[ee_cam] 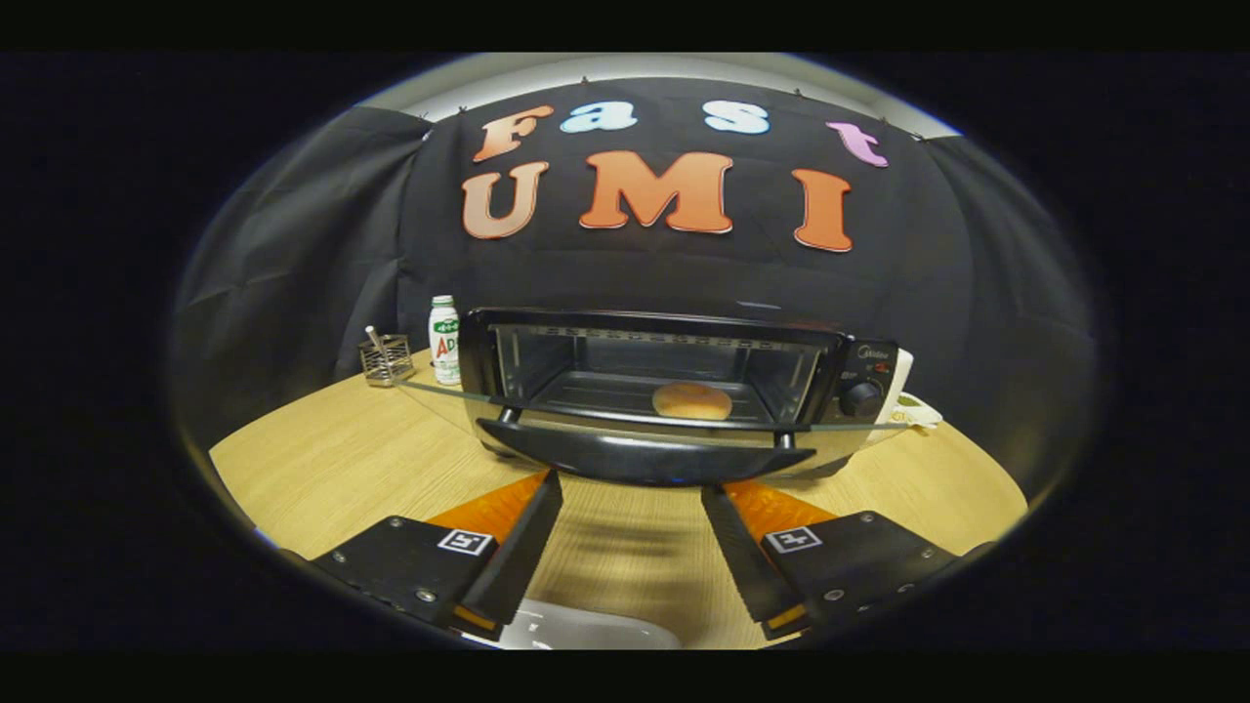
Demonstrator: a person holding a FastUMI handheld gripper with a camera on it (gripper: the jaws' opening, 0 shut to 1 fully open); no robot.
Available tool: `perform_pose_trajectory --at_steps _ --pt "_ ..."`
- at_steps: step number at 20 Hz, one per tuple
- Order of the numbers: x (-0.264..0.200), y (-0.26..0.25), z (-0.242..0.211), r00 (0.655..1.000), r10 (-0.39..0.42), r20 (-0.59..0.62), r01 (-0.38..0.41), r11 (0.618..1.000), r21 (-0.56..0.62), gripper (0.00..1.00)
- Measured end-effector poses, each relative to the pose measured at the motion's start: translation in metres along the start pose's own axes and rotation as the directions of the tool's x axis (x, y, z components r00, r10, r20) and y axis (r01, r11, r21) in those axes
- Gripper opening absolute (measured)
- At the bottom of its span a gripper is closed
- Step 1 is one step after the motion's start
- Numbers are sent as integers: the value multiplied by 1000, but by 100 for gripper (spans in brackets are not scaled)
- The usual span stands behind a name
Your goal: Open the toaster oven, put the food inside, and close the toaster oven door.
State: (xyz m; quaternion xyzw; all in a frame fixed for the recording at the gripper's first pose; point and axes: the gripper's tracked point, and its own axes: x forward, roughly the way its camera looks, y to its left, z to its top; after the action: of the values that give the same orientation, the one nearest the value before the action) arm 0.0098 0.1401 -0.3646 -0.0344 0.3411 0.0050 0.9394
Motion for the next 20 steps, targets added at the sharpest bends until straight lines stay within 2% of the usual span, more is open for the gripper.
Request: perform_pose_trajectory --at_steps 5,12,16,20 --pt "13 -6 23 999 -21 38 20 999 34 86" --pt "44 -29 71 985 -84 151 83 996 15 86" --pt "56 -31 65 991 -79 104 75 996 43 86" --pt "42 -30 67 989 -75 129 75 997 5 86"
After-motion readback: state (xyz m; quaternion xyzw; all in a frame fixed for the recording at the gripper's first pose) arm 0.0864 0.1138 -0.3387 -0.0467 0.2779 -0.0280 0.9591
